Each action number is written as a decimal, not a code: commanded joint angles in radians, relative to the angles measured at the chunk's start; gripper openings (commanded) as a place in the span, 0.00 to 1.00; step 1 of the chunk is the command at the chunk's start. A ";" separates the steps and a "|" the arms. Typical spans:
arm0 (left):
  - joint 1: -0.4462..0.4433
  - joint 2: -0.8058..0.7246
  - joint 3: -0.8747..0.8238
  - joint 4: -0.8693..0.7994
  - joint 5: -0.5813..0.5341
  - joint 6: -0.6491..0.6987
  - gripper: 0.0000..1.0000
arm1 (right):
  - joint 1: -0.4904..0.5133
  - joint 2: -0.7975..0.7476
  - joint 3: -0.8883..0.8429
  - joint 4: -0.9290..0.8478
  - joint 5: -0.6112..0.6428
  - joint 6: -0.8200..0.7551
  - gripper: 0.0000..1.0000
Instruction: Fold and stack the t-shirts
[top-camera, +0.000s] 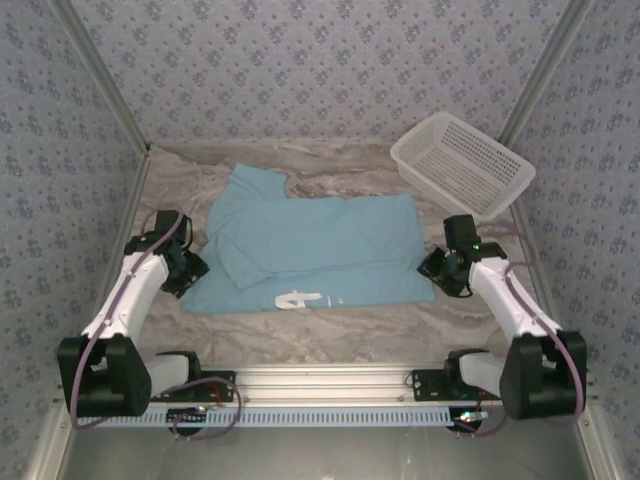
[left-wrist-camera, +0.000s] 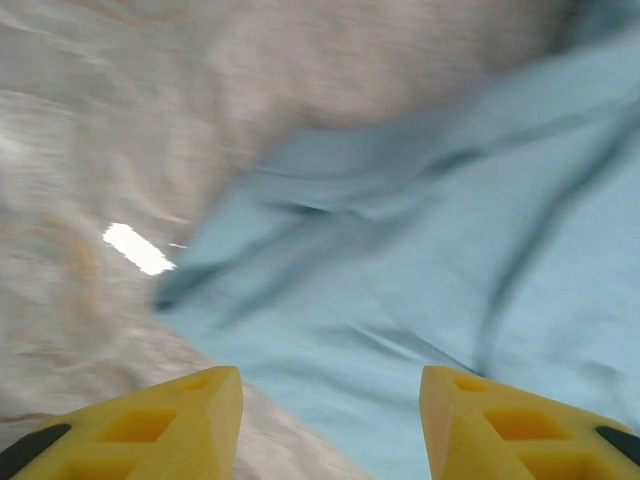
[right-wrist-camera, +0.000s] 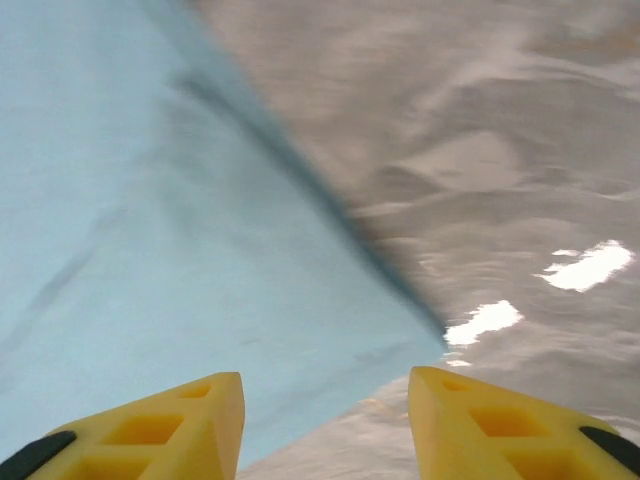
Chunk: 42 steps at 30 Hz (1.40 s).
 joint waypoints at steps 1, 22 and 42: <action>-0.091 -0.010 -0.061 0.103 0.170 -0.167 0.49 | 0.072 -0.036 -0.019 0.226 -0.203 -0.010 0.52; -0.227 0.220 -0.145 0.388 0.251 -0.394 0.23 | 0.189 0.104 0.018 0.345 -0.322 -0.003 0.50; -0.353 0.607 0.442 0.056 0.089 -0.007 0.00 | 0.135 0.101 0.030 0.273 -0.300 0.012 0.37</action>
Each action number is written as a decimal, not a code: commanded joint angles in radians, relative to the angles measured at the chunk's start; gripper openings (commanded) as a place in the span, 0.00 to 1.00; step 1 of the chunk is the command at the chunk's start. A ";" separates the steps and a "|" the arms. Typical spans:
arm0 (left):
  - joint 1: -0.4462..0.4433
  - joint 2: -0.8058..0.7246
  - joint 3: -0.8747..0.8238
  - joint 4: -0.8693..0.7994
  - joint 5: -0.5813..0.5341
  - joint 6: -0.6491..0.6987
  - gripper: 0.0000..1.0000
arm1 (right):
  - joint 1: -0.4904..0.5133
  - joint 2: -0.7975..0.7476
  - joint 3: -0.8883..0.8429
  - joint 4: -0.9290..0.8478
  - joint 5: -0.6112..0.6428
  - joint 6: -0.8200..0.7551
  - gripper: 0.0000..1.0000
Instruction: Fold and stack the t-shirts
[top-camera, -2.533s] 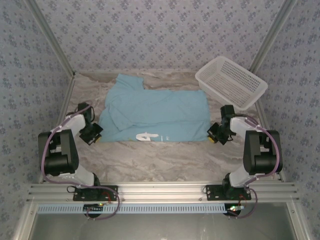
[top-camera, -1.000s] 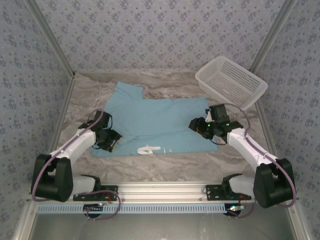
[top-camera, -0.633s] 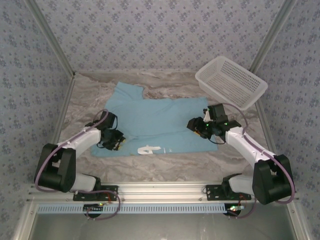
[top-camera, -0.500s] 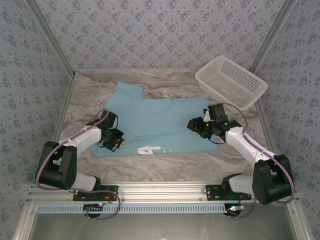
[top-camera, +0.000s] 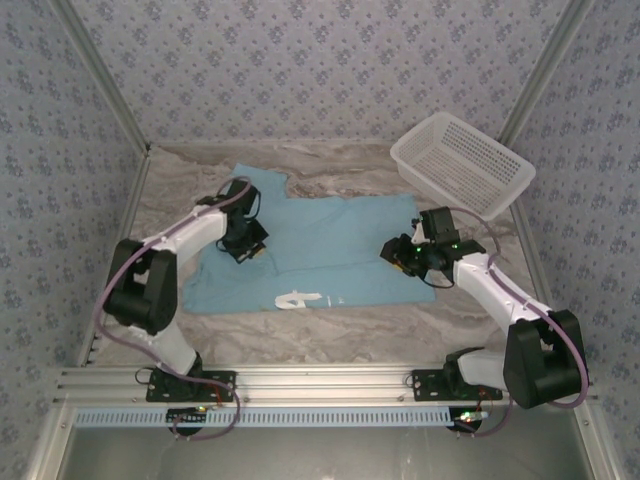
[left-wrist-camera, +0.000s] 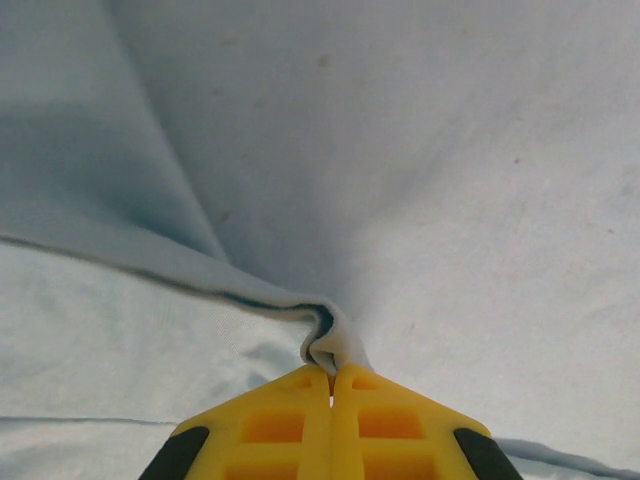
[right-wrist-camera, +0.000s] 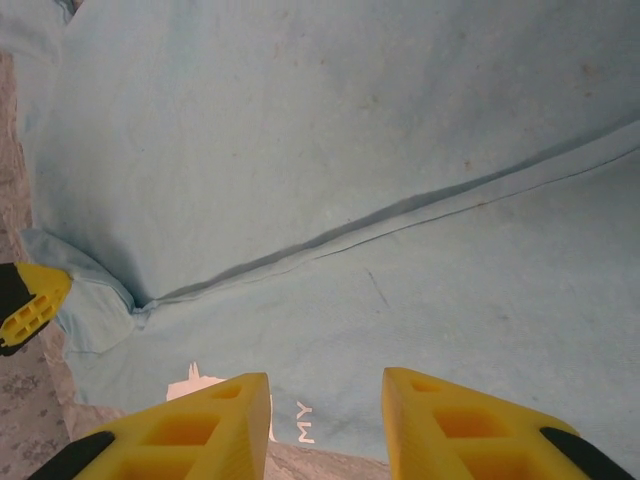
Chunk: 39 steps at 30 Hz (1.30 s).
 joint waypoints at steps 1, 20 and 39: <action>-0.039 0.076 0.116 -0.137 -0.069 0.137 0.00 | -0.010 0.004 0.028 -0.040 -0.001 0.007 0.36; -0.111 0.233 0.348 -0.229 -0.226 0.316 0.55 | -0.025 0.030 0.013 -0.055 -0.016 0.004 0.36; 0.321 -0.164 -0.352 0.021 0.080 0.030 0.26 | -0.070 0.197 -0.023 -0.158 0.163 -0.046 0.28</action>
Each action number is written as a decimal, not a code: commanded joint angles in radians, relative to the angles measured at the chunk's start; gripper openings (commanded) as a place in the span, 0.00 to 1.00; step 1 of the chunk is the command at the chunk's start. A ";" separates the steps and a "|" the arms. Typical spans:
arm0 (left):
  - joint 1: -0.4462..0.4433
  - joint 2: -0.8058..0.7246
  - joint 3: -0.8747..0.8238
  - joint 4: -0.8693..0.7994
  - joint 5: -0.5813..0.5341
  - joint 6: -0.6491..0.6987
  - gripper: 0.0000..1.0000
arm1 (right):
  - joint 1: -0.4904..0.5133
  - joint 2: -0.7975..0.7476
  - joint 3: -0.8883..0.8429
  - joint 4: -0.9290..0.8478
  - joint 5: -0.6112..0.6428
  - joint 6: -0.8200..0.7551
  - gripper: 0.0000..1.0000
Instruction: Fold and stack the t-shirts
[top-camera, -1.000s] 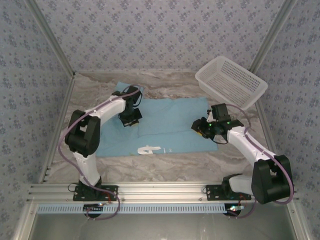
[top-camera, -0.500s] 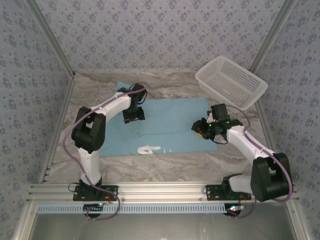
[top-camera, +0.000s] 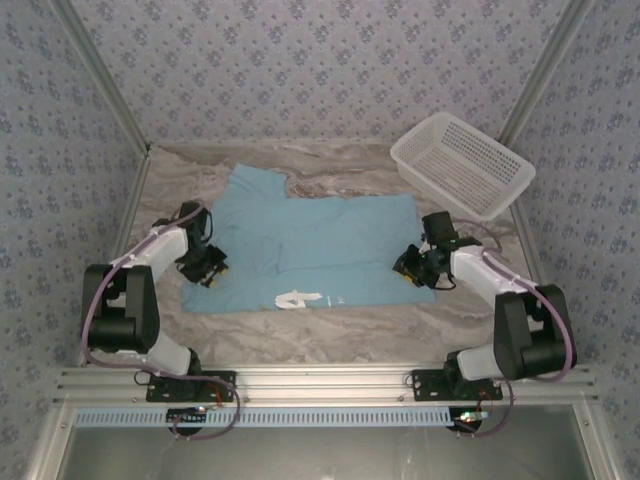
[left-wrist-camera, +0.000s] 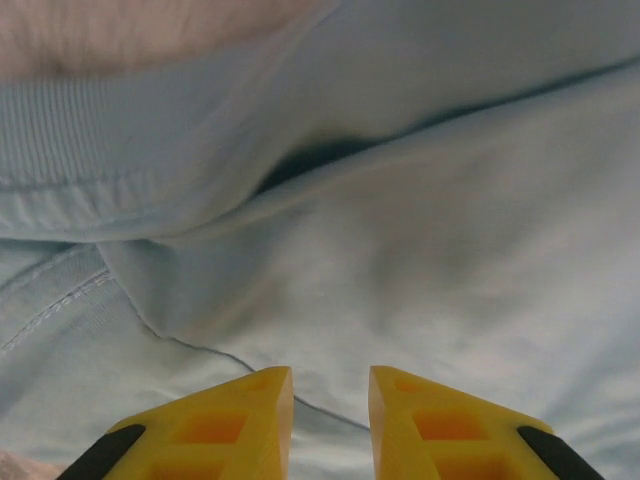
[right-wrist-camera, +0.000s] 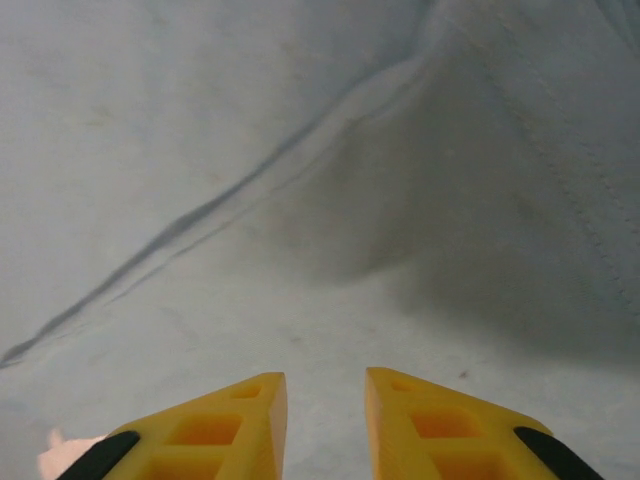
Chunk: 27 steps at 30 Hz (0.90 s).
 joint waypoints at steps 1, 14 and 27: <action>0.009 0.016 -0.045 0.042 0.032 -0.050 0.26 | -0.003 0.050 -0.010 -0.084 0.075 -0.020 0.28; 0.094 -0.138 -0.210 -0.075 -0.123 -0.042 0.29 | 0.041 0.052 -0.052 -0.349 0.118 -0.019 0.30; 0.084 -0.210 0.069 -0.196 -0.200 -0.010 0.41 | 0.089 -0.146 0.122 -0.350 0.148 -0.058 0.44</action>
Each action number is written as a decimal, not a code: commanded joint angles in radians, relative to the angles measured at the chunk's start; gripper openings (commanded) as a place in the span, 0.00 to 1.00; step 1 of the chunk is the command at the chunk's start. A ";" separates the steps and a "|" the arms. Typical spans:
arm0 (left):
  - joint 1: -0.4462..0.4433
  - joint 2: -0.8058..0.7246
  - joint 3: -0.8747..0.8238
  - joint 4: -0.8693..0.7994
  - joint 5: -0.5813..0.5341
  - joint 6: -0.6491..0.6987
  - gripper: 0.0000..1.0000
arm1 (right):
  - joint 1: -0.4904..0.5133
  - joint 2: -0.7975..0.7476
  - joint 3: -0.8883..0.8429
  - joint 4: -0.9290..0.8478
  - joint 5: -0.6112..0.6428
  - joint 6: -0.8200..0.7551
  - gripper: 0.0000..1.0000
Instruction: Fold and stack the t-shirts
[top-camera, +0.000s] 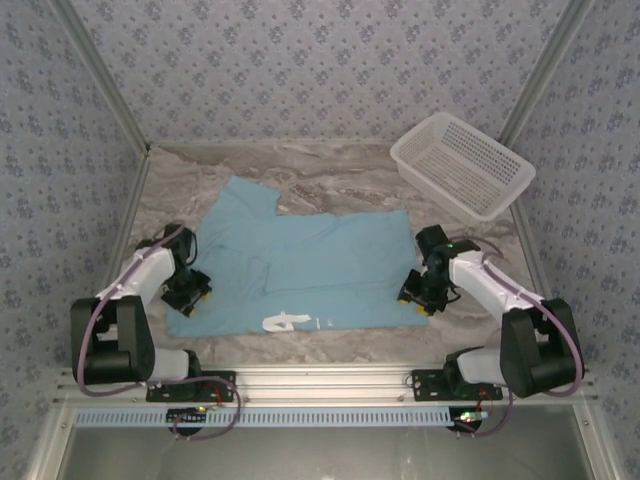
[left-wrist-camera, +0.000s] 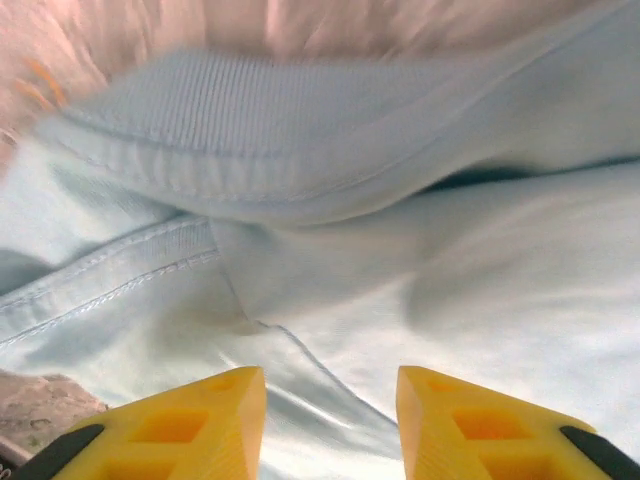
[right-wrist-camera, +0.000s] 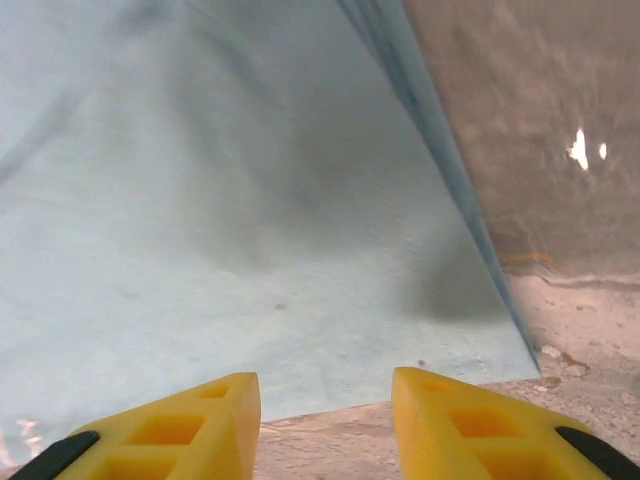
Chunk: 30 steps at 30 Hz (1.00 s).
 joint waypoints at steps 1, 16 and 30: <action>-0.009 0.016 0.202 0.008 -0.050 0.045 0.42 | 0.007 -0.020 0.123 0.035 0.075 -0.019 0.45; -0.090 0.834 1.128 0.230 -0.011 0.303 0.36 | -0.011 0.406 0.569 0.363 0.126 -0.219 0.53; -0.101 1.320 1.737 0.070 -0.081 0.415 0.49 | -0.039 0.450 0.626 0.351 0.065 -0.207 0.53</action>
